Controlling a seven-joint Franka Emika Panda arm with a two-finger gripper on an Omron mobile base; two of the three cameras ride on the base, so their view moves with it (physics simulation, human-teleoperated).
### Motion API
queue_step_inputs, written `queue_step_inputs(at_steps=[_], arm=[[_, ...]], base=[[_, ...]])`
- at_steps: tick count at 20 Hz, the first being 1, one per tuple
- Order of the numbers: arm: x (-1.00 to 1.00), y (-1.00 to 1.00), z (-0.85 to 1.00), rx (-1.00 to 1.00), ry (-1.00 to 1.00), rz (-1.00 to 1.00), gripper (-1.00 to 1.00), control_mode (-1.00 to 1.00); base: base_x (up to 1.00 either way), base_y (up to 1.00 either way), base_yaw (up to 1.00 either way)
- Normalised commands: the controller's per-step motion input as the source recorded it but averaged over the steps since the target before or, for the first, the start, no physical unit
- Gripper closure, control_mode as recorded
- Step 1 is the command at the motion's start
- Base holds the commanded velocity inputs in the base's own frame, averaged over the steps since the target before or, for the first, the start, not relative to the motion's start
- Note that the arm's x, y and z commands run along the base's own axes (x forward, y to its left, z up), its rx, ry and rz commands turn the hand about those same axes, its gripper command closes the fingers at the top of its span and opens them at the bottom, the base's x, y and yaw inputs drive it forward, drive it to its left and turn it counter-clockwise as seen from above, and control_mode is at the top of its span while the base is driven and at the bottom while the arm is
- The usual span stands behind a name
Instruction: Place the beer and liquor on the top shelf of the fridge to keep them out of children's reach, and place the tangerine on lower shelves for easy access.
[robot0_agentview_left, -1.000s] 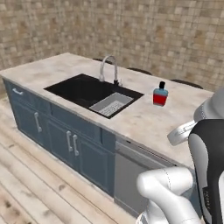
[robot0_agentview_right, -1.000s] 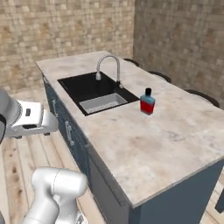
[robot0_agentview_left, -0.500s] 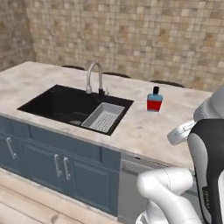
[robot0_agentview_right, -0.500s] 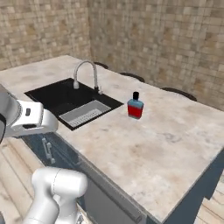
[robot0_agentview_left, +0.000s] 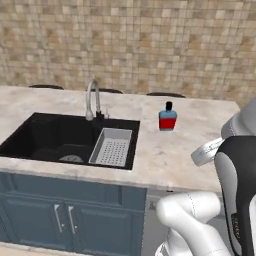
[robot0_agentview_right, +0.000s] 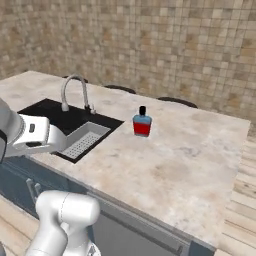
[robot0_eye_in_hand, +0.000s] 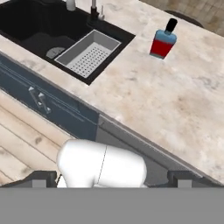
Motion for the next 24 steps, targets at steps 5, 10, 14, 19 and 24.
queue_step_inputs(at_steps=[5, 10, 14, 19, 24], arm=[[0.00, 0.00, 0.00, 0.00, 0.00, 0.00, -1.00, 1.00], [0.00, 0.00, 0.00, 0.00, 0.00, 0.00, -1.00, 1.00], [0.00, 0.00, 0.00, 0.00, 0.00, 0.00, -1.00, 1.00], [0.14, 0.09, -0.07, 0.00, -0.07, -0.31, -1.00, -1.00], [0.37, 0.00, -0.07, 0.02, -0.10, -0.23, -1.00, -1.00]], base=[[0.21, 0.47, -0.46], [0.16, 0.35, -0.45], [0.11, 0.24, -0.43], [0.02, 0.04, -0.08], [0.00, 0.00, 0.00]])
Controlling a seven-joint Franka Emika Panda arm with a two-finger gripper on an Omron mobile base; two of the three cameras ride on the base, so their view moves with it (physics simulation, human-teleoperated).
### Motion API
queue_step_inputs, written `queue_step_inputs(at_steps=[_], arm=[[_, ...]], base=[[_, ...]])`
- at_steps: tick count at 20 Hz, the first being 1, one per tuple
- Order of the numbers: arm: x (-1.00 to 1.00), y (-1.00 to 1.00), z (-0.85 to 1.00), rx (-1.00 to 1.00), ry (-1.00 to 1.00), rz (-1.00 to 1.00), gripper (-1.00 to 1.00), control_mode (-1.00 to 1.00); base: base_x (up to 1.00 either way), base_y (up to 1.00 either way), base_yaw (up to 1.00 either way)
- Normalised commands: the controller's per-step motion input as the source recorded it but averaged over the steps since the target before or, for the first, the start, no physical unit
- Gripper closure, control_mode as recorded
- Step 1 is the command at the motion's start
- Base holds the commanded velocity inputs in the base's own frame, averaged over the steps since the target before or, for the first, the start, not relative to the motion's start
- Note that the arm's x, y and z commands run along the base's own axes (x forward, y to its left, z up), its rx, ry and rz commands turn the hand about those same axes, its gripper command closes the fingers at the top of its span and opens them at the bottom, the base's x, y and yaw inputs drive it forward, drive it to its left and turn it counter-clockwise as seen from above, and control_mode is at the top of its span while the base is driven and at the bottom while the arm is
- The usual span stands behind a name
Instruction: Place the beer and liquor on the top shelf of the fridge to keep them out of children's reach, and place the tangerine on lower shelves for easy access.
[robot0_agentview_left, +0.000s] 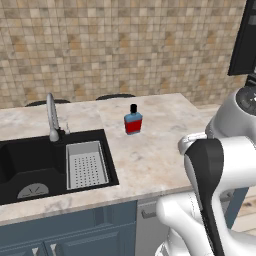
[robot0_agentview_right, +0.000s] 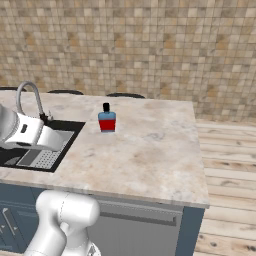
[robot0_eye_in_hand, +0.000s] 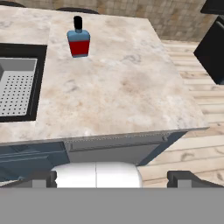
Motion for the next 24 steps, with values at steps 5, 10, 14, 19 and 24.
queue_step_inputs(at_steps=[5, 10, 14, 19, 24], arm=[[0.57, 0.00, -0.05, 0.11, -0.11, -0.05, -1.00, -1.00], [0.71, 0.00, -0.12, 0.12, -0.07, 0.00, -1.00, -1.00], [0.84, 0.00, -0.15, 0.07, -0.01, 0.00, -1.00, -1.00], [0.84, 0.00, -0.16, 0.07, 0.00, 0.00, -1.00, -1.00], [0.70, 0.00, -0.21, 0.05, 0.00, 0.00, -1.00, -1.00]], base=[[0.00, 0.00, 0.00], [0.00, 0.00, 0.00], [0.00, 0.00, 0.00], [0.00, 0.00, 0.00], [0.00, 0.00, 0.00]])
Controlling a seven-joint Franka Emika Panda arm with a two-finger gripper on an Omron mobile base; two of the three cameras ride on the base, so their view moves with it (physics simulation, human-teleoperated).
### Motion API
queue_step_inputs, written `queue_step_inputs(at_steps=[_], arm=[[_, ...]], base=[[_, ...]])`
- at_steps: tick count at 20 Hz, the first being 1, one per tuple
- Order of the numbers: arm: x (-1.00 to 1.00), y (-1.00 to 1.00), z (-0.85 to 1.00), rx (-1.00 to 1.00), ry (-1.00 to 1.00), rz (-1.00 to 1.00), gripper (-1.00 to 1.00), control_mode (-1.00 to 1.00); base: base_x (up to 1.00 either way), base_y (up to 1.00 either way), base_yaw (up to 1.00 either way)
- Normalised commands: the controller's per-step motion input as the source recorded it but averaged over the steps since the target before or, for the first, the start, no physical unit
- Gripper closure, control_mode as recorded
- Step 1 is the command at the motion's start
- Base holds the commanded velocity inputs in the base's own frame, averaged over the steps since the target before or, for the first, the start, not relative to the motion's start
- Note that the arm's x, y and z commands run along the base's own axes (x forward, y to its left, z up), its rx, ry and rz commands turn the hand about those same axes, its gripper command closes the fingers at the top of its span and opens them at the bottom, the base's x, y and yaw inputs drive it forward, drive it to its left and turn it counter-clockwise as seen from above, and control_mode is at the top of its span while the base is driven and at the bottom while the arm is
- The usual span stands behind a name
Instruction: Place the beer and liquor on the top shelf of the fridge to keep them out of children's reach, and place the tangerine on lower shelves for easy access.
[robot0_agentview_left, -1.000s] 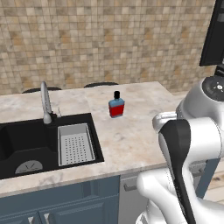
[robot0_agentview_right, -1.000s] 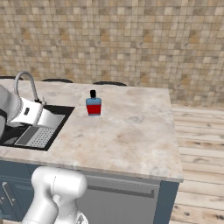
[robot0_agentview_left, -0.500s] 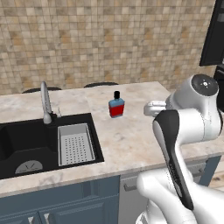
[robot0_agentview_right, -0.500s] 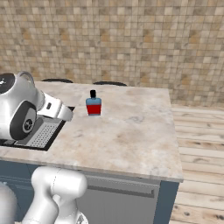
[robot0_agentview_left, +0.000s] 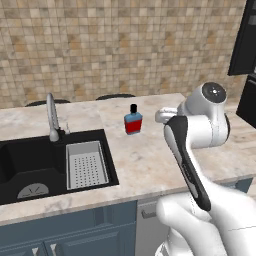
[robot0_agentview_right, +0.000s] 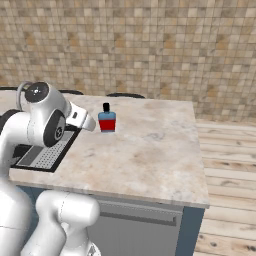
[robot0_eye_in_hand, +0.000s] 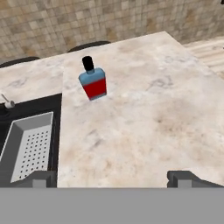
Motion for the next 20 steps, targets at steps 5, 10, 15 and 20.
queue_step_inputs(at_steps=[5, 10, 15, 20], arm=[[0.54, 0.02, -0.29, 0.00, 0.00, 0.03, -1.00, -1.00], [0.35, 0.13, -0.19, -0.01, 0.00, 0.07, -1.00, -1.00], [0.32, 0.09, -0.01, -0.03, -0.01, 0.09, -1.00, -1.00], [0.28, 0.00, 0.00, -0.03, -0.03, 0.13, -1.00, -1.00]], base=[[0.00, 0.00, 0.00], [0.00, 0.00, 0.00], [0.00, 0.00, 0.00], [0.00, 0.00, 0.00]])
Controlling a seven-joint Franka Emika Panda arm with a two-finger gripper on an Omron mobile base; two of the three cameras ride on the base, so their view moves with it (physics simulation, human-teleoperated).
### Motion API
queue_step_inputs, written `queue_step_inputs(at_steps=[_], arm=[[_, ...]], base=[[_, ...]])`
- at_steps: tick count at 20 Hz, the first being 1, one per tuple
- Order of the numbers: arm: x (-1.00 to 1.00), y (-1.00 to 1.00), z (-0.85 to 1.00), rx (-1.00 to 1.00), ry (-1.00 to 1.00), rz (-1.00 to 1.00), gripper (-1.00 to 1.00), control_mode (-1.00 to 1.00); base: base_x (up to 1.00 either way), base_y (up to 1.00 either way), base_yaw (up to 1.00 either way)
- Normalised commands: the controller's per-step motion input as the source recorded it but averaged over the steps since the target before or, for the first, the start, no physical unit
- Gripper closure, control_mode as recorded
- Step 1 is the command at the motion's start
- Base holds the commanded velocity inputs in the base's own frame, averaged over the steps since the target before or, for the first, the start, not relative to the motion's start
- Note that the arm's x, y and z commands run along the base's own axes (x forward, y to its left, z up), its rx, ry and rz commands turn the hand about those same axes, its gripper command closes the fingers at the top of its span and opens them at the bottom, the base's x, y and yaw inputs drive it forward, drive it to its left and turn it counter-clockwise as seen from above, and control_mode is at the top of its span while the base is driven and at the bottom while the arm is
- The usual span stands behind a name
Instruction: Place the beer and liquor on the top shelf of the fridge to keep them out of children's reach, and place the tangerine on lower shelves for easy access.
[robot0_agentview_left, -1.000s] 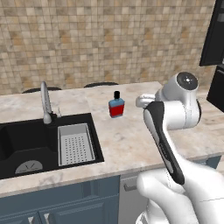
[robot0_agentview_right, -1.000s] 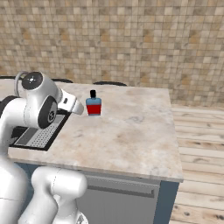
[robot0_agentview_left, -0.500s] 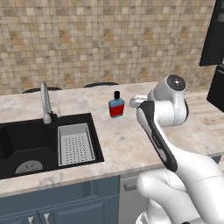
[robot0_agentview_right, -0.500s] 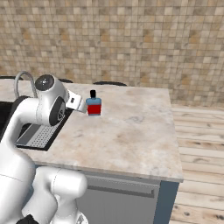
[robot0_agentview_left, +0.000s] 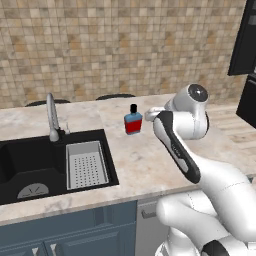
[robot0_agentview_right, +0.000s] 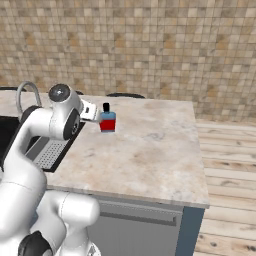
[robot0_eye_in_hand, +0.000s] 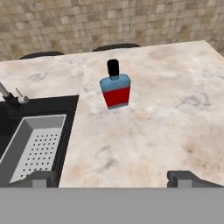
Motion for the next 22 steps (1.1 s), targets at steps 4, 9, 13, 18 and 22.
queue_step_inputs(at_steps=[4, 9, 13, 18, 22], arm=[[0.25, 0.00, -0.06, -0.01, -0.08, 0.18, -1.00, -1.00], [0.29, 0.00, -0.17, 0.00, -0.11, 0.19, -1.00, -1.00], [0.32, 0.00, -0.24, 0.00, -0.18, 0.17, -1.00, -1.00], [0.37, 0.00, -0.15, 0.00, -0.14, 0.12, -1.00, -1.00], [0.38, 0.00, 0.00, 0.00, -0.01, 0.06, -1.00, -1.00]], base=[[0.00, 0.00, 0.00], [0.00, 0.00, 0.00], [0.00, 0.00, 0.00], [0.00, 0.00, 0.00], [0.00, 0.00, 0.00]])
